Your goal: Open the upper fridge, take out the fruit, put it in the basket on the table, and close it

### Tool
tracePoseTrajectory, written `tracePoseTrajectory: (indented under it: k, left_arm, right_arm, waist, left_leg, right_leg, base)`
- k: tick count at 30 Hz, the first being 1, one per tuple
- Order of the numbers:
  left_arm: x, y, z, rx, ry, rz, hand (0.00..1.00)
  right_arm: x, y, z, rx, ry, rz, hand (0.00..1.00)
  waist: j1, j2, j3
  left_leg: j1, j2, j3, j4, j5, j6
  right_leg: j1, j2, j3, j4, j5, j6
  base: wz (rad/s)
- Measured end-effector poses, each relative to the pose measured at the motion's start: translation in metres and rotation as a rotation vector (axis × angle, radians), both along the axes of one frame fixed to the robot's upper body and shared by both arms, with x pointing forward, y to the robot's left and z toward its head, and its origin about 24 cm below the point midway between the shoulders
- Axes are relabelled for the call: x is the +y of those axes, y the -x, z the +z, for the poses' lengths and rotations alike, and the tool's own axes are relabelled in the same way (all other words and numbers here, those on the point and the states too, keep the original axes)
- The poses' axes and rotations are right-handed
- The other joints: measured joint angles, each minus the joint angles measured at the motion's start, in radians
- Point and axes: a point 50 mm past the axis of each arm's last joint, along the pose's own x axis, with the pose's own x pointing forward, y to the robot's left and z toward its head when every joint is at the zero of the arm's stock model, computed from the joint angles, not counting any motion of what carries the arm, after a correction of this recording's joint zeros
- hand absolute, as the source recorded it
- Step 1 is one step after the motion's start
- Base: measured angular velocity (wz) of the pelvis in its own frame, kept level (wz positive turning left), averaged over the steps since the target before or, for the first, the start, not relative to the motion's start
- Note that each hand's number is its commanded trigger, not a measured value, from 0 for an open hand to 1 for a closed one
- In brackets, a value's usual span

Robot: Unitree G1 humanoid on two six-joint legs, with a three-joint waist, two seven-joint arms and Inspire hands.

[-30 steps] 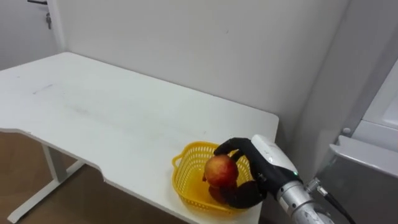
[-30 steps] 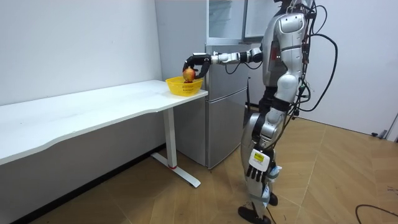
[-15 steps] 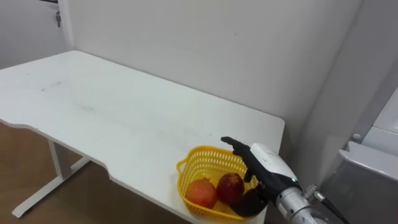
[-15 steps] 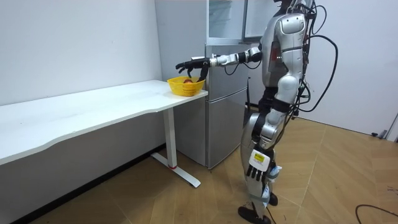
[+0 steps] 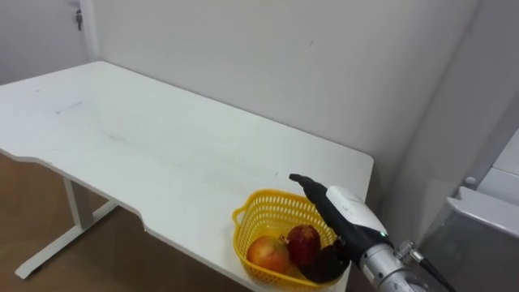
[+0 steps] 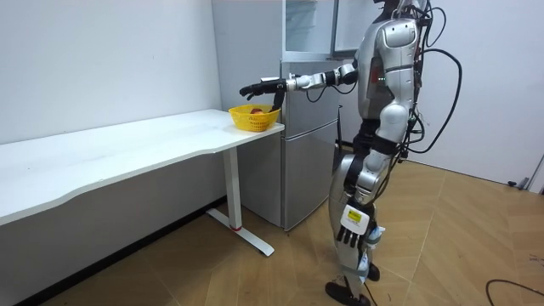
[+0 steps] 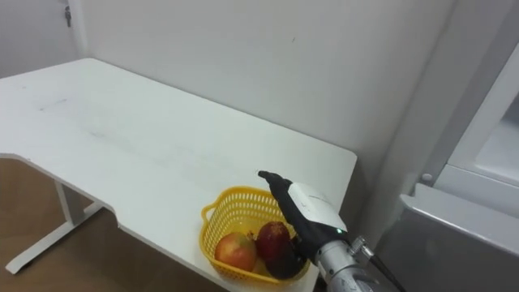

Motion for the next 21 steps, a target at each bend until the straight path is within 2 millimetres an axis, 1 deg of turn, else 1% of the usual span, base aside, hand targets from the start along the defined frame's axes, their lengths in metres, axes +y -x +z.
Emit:
tracePoseTrajectory:
  k: [13,15,19,21]
  left_arm:
    - [0.001,0.001,0.0,0.002,-0.004,0.001,0.0]
    - [0.001,-0.002,0.0,-0.004,-0.005,-0.001,0.0]
    - [0.001,0.0,0.0,-0.005,-0.015,0.002,0.0]
    - [0.001,0.001,0.0,-0.007,-0.021,0.005,0.0]
  right_arm:
    - [0.001,0.0,0.001,-0.001,-0.01,0.002,0.0]
    - [0.002,0.0,0.003,-0.005,-0.021,0.006,0.0]
    - [0.003,0.0,0.007,-0.015,-0.047,0.013,0.0]
    - [0.006,0.001,0.014,-0.044,-0.059,0.027,0.0]
  waist:
    - [0.0,0.001,0.0001]
    - [-0.001,0.005,0.001]
    - [-0.006,0.017,-0.0007]
    - [-0.011,0.029,-0.0024]
  left_leg:
    - [-0.002,0.0,0.0,-0.002,0.0,0.0]
    - [0.001,0.0,0.003,0.0,0.0,0.0]
    - [0.001,-0.001,0.004,0.0,0.0,0.0]
    - [0.001,0.0,0.004,0.0,0.0,0.0]
  right_leg:
    - [0.003,0.002,-0.002,0.0,0.0,0.0]
    - [0.002,0.002,0.002,0.0,0.0,0.0]
    - [0.001,0.001,0.004,0.0,0.0,0.0]
    - [0.0,0.001,0.003,0.0,0.0,0.0]
  base:
    - [0.0]
    - [0.0]
    - [0.0]
    - [0.0]
